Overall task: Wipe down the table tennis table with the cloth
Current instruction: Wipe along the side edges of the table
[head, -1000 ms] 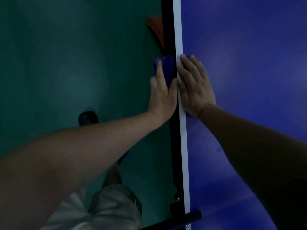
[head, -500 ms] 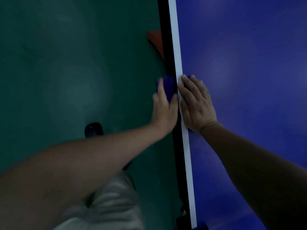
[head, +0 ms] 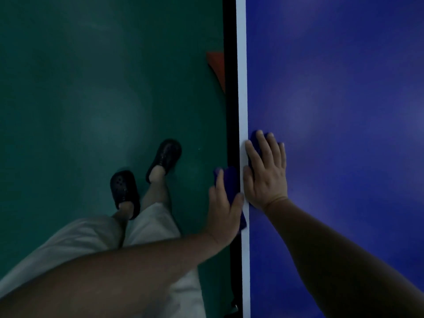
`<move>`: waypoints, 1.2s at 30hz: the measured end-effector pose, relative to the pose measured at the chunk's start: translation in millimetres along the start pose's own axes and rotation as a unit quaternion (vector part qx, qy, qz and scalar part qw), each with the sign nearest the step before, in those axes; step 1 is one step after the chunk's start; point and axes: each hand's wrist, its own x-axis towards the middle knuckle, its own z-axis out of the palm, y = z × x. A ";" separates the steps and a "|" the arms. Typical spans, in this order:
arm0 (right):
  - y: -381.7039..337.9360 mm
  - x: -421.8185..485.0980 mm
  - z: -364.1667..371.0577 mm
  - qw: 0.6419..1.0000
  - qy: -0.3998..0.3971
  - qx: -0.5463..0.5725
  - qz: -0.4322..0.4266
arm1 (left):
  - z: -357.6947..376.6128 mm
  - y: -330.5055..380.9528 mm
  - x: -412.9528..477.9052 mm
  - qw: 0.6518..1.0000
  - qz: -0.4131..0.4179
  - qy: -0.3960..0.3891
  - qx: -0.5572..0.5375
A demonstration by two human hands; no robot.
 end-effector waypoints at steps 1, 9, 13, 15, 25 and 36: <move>0.4 1.3 0.5 1.000 -0.001 -0.001 0.000 | -3.9 12.0 23.1 1.000 0.011 0.011 0.002; -0.2 2.7 -1.4 1.000 -0.005 0.007 0.001 | -25.8 68.4 111.4 0.996 0.057 0.037 0.050; 1.7 13.5 -8.8 0.999 -0.019 0.019 0.022 | -15.9 35.2 57.8 0.999 0.000 -0.003 0.033; 7.7 32.8 -14.1 0.999 -0.025 0.023 0.003 | -13.7 34.3 53.5 1.000 -0.019 -0.011 0.015; 43.8 230.4 -34.0 0.992 0.023 0.030 -0.122 | -58.3 154.8 235.9 0.985 0.122 0.075 0.100; 44.6 334.4 -36.4 0.988 -0.016 0.032 -0.152 | -40.7 97.8 151.6 0.997 0.043 -0.018 0.055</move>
